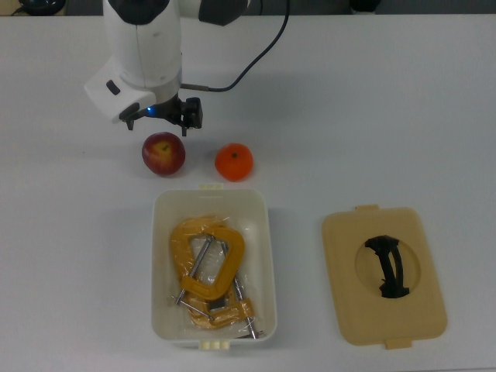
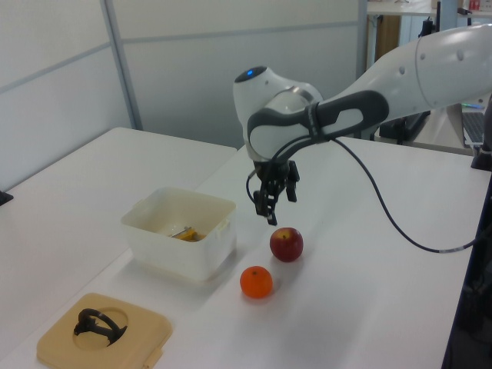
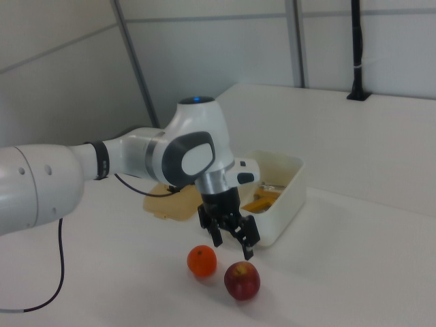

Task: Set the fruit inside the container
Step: 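Close the gripper around the red apple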

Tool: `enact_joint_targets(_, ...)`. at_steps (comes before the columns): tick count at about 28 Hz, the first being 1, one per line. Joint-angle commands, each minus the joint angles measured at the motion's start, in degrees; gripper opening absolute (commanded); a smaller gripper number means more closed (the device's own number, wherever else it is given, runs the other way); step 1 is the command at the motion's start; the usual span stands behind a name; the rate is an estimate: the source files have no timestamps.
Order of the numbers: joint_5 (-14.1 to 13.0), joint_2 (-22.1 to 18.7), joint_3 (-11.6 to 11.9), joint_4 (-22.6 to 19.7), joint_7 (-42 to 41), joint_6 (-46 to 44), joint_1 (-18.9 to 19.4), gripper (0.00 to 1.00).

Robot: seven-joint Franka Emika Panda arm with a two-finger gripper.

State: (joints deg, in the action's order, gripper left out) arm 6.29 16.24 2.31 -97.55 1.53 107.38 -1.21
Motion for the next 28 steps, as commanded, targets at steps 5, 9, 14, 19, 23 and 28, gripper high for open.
enact_joint_targets(5,0.7,2.2,0.6,-4.8,-2.9,5.7,0.7,1.0)
enact_joint_targets(9,2.1,2.7,0.6,-5.7,-2.9,6.3,0.2,1.0)
enact_joint_targets(14,2.1,2.7,0.6,-8.7,-2.0,10.9,0.3,1.0)
enact_joint_targets(19,2.1,3.1,0.6,-8.7,-2.0,11.7,0.2,0.66)
enact_joint_targets(23,2.1,2.5,0.6,-8.5,-2.0,11.4,0.2,0.33)
enact_joint_targets(28,1.4,-3.7,0.6,-7.3,-2.3,10.7,-2.2,0.24)
